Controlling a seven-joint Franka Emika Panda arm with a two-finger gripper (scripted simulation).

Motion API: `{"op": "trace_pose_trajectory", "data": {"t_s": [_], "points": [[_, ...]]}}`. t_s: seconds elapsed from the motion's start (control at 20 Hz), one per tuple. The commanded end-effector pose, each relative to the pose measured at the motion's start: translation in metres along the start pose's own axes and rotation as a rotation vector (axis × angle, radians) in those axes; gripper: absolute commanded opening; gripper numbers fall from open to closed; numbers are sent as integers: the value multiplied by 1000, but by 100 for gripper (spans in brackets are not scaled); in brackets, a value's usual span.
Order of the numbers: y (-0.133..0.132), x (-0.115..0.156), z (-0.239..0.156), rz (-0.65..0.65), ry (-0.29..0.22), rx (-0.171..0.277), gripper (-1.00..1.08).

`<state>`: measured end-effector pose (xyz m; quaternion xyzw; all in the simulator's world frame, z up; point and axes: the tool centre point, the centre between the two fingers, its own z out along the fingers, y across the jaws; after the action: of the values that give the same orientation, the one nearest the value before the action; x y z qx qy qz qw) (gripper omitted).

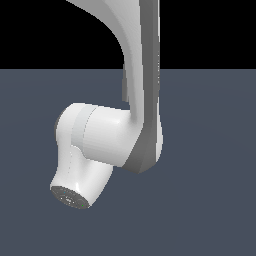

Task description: Turn on the faucet by rotating a designated handle.

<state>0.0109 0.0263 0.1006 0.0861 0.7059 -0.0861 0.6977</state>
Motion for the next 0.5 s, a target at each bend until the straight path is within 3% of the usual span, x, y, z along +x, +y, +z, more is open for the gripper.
{"op": "trace_pose_trajectory", "data": {"t_s": [0.0,0.45], "points": [[-2,-7,0,1,-3,0,-100],[-12,-41,0,3,-9,-2,-100]]}}
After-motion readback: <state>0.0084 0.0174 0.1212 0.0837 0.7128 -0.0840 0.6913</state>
